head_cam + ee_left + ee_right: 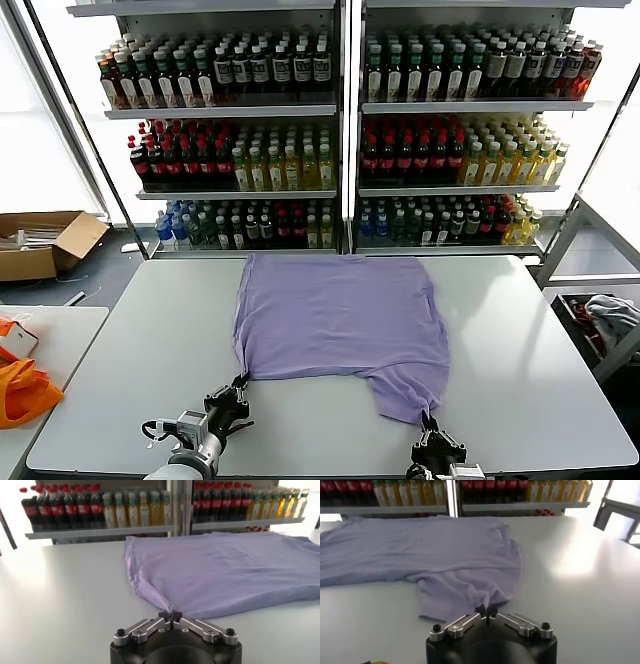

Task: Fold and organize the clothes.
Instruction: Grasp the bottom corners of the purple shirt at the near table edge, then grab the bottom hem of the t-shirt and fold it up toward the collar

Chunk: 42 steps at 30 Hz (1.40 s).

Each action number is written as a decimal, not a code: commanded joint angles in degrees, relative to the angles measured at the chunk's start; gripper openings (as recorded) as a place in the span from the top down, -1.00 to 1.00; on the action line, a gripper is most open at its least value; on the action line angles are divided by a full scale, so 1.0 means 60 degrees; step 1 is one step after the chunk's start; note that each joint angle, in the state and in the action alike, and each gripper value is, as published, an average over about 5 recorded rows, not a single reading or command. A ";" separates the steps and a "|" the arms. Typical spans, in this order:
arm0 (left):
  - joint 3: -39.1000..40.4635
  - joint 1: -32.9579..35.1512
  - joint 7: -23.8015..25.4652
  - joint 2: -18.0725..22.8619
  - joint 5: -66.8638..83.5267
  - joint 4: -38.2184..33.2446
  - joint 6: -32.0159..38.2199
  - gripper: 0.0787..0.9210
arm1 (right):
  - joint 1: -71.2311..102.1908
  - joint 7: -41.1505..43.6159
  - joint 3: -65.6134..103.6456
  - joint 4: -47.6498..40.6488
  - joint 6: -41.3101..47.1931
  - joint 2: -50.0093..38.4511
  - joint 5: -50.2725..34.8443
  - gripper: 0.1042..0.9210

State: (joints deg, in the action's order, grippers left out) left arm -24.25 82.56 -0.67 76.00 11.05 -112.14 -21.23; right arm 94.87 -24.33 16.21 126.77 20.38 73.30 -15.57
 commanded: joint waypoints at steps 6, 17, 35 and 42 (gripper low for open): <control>-0.0141 -0.0926 -0.0223 0.0046 0.0600 -0.0053 0.0739 0.98 | -0.1249 0.1130 0.0166 -0.0236 -0.0909 0.0371 0.0750 0.99; -0.0095 -0.2277 -0.0216 -0.0188 0.1168 0.0837 0.0708 0.98 | -0.3521 0.1407 0.0228 -0.1500 -0.0875 0.0727 0.0677 0.99; 0.0187 -0.3719 -0.0557 -0.0246 0.1688 0.2532 0.0201 0.98 | -0.5852 0.1373 0.0284 -0.3918 -0.0589 0.0815 0.0139 0.99; 0.0402 -0.4108 -0.0539 -0.0335 0.1682 0.3037 0.0176 0.98 | -0.6255 0.1394 0.0255 -0.4424 -0.0532 0.0755 0.0069 0.99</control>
State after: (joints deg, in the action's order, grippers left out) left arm -22.55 61.71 -3.79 74.29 20.48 -98.47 -19.93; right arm 61.44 -16.13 17.79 104.42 17.21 77.76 -14.82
